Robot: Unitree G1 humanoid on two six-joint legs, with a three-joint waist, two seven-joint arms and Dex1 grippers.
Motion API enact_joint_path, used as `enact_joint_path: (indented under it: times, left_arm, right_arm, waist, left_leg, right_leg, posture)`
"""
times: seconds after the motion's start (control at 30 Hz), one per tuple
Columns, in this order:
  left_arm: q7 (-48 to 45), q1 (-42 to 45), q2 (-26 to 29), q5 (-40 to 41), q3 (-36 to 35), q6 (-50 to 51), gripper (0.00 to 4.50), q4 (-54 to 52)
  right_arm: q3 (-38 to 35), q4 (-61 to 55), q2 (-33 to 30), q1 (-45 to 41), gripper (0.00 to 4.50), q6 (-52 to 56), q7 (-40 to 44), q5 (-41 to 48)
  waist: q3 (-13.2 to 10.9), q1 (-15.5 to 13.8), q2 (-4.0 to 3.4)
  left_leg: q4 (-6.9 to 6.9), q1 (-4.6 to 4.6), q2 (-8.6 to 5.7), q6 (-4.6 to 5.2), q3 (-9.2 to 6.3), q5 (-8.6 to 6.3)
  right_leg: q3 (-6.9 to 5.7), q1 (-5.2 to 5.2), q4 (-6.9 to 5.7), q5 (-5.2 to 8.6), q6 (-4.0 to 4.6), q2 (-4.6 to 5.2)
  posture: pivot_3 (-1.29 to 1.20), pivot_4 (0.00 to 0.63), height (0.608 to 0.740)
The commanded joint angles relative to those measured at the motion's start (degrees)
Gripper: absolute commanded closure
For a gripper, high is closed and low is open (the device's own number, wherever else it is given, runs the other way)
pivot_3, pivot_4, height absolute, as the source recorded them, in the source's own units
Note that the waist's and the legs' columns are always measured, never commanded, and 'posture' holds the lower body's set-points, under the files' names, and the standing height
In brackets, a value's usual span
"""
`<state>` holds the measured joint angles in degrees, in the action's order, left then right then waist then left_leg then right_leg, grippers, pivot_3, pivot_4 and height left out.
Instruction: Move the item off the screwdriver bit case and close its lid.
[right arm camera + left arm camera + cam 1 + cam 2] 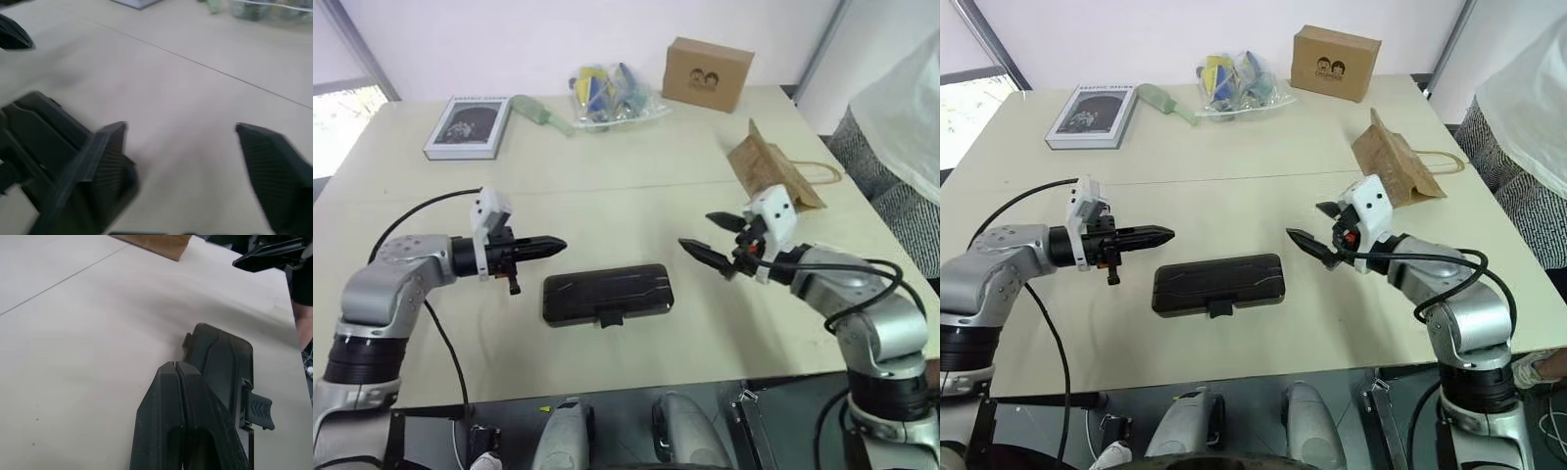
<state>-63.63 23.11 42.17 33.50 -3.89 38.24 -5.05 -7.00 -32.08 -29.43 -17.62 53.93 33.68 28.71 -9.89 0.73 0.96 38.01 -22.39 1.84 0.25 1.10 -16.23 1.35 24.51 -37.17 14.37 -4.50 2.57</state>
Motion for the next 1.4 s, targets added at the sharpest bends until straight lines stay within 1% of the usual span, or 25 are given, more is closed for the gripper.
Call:
enact_joint_path:
  times: [0.03, 0.13, 0.27, 0.4, 0.57, 0.67, 0.8, 0.9, 0.97, 1.17, 1.4]
  left_arm:
    - [-0.6, 1.7, -0.6, 0.0, 0.9, -1.0, 4.50, -0.5]
    - [-1.5, 3.2, -1.2, -1.1, 2.7, -2.1, 4.50, 0.7]
    - [-3.8, 6.6, -2.1, -3.5, 6.1, -4.8, 4.50, 4.9]
    - [-4.7, 11.7, -4.7, -8.8, 8.8, -11.0, 4.50, 15.4]
    - [-4.0, 20.6, -9.6, -16.0, 11.2, -20.8, 4.50, 33.1]
    - [-5.2, 25.6, -12.6, -20.0, 13.2, -26.5, 4.50, 42.9]
    - [-7.7, 29.4, -15.5, -23.4, 14.6, -31.8, 4.50, 51.2]
    - [-9.8, 30.2, -16.4, -25.0, 15.0, -34.3, 4.50, 54.0]
    - [-11.3, 30.1, -16.5, -25.5, 15.1, -34.8, 4.50, 54.3]
    - [-13.0, 29.9, -16.6, -26.7, 14.6, -35.6, 4.50, 54.3]
    - [-12.8, 29.9, -18.3, -27.3, 14.7, -36.1, 4.50, 54.1]
  right_arm:
    - [-2.2, -5.2, 1.9, 0.1, 2.98, 4.8, -2.2, 6.5]
    - [-3.3, -6.6, 2.9, -0.6, 4.48, 8.9, -3.3, 11.7]
    - [-1.1, -8.5, 1.1, -1.2, 4.48, 11.6, -0.2, 18.6]
    - [1.8, -7.3, 0.4, -2.9, 4.48, 12.7, 1.5, 22.5]
    - [7.3, -3.3, -0.2, -4.4, 4.48, 11.8, 3.3, 21.5]
    - [11.6, 1.2, 1.1, -5.6, 4.48, 11.7, 3.2, 20.0]
    - [16.9, 5.1, 2.5, -6.5, 4.48, 11.6, 3.0, 17.9]
    - [20.2, 6.9, 3.0, -6.7, 4.48, 11.5, 2.0, 15.3]
    - [21.1, 7.1, 3.1, -6.6, 4.48, 11.9, 1.7, 14.7]
    - [22.2, 5.6, 2.8, -5.4, 4.48, 13.4, 1.9, 15.2]
    - [23.1, 5.2, 3.0, -4.8, 4.48, 14.2, 1.4, 14.8]
  waist:
    - [0.0, 0.0, 0.00]
    - [0.0, 0.0, 0.00]
    - [0.0, 0.0, 0.00]
    - [0.0, 0.1, 0.01]
    - [0.0, 0.0, 0.02]
    - [0.0, 0.0, 0.03]
    - [0.0, 0.1, 0.03]
    - [0.0, 0.3, 0.03]
    - [0.0, 0.2, 0.03]
    - [0.0, 0.1, 0.03]
    - [0.0, 0.1, 0.04]
  left_leg:
    - [0.00, 0.00, 0.00, 0.00, 0.00, 0.00]
    - [0.01, 0.00, 0.00, 0.00, -0.01, 0.00]
    - [0.01, 0.00, -0.02, 0.00, 0.00, 0.00]
    - [0.01, 0.01, -0.02, 0.01, -0.01, 0.00]
    - [0.03, -0.03, -0.02, 0.01, -0.02, 0.00]
    - [0.03, -0.04, -0.04, 0.02, -0.01, 0.00]
    - [0.04, -0.05, -0.04, 0.03, -0.01, -0.01]
    - [0.04, -0.05, -0.03, 0.09, -0.01, -0.04]
    - [0.04, -0.06, -0.03, 0.09, -0.02, -0.04]
    - [0.06, -0.10, -0.03, 0.09, -0.03, -0.04]
    - [0.06, -0.09, -0.03, 0.09, -0.05, -0.04]
  right_leg:
    - [0.00, 0.00, 0.00, 0.00, 0.00, 0.00]
    - [0.00, 0.00, 0.00, 0.00, 0.00, -0.01]
    - [0.00, 0.00, 0.00, 0.00, 0.00, -0.02]
    - [-0.01, -0.01, 0.02, 0.00, 0.00, -0.07]
    - [-0.02, 0.00, 0.03, 0.00, -0.01, -0.07]
    - [-0.03, 0.00, 0.03, -0.01, -0.01, -0.07]
    - [-0.03, 0.00, 0.02, -0.01, -0.02, -0.07]
    - [-0.03, 0.04, 0.02, -0.01, -0.02, -0.08]
    - [-0.03, 0.05, -0.01, -0.01, -0.02, -0.09]
    - [-0.03, 0.06, 0.00, -0.01, -0.02, -0.07]
    - [-0.04, 0.06, -0.01, -0.01, -0.03, -0.07]
  posture:
    - [0.00, 0.150, 0.740]
    - [0.00, 0.150, 0.740]
    - [0.00, 0.150, 0.740]
    - [0.00, 0.150, 0.740]
    - [0.00, 0.150, 0.740]
    - [0.00, 0.150, 0.740]
    - [0.00, 0.150, 0.740]
    - [0.00, 0.150, 0.740]
    - [0.00, 0.150, 0.740]
    - [0.00, 0.150, 0.740]
    - [0.00, 0.150, 0.740]
